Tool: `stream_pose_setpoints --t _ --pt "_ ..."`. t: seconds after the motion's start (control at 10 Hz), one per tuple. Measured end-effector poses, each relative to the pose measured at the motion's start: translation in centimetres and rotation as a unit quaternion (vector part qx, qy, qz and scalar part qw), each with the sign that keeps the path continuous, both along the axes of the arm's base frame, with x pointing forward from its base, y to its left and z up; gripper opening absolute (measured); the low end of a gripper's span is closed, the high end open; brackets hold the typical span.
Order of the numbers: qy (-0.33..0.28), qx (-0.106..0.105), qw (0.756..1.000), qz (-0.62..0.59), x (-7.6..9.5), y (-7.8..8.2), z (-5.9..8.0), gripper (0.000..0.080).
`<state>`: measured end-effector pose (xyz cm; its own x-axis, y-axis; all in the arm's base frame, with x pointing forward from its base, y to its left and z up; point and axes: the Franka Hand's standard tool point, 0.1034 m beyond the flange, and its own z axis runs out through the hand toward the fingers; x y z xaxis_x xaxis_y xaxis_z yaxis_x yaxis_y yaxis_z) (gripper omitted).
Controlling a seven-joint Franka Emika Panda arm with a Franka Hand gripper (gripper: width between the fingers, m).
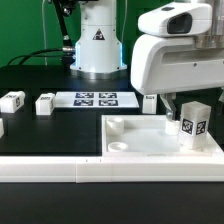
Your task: Assemble square table
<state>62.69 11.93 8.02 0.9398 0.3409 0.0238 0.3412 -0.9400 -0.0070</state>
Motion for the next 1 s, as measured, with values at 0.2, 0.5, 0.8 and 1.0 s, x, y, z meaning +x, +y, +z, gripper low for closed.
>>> stream_pose_setpoints --t 0.2,0.5,0.8,1.0 --pt "0.001 -0.01 0.998 0.055 -0.17 -0.11 -0.14 0.0649" --pt "0.0 -0.01 0.999 0.053 -0.11 -0.3 -0.13 0.0526" --pt "0.001 -0.01 0.999 0.036 -0.1 -0.32 -0.13 0.0289" --pt "0.001 -0.008 1.0 -0.011 -0.11 -0.3 -0.14 0.0289"
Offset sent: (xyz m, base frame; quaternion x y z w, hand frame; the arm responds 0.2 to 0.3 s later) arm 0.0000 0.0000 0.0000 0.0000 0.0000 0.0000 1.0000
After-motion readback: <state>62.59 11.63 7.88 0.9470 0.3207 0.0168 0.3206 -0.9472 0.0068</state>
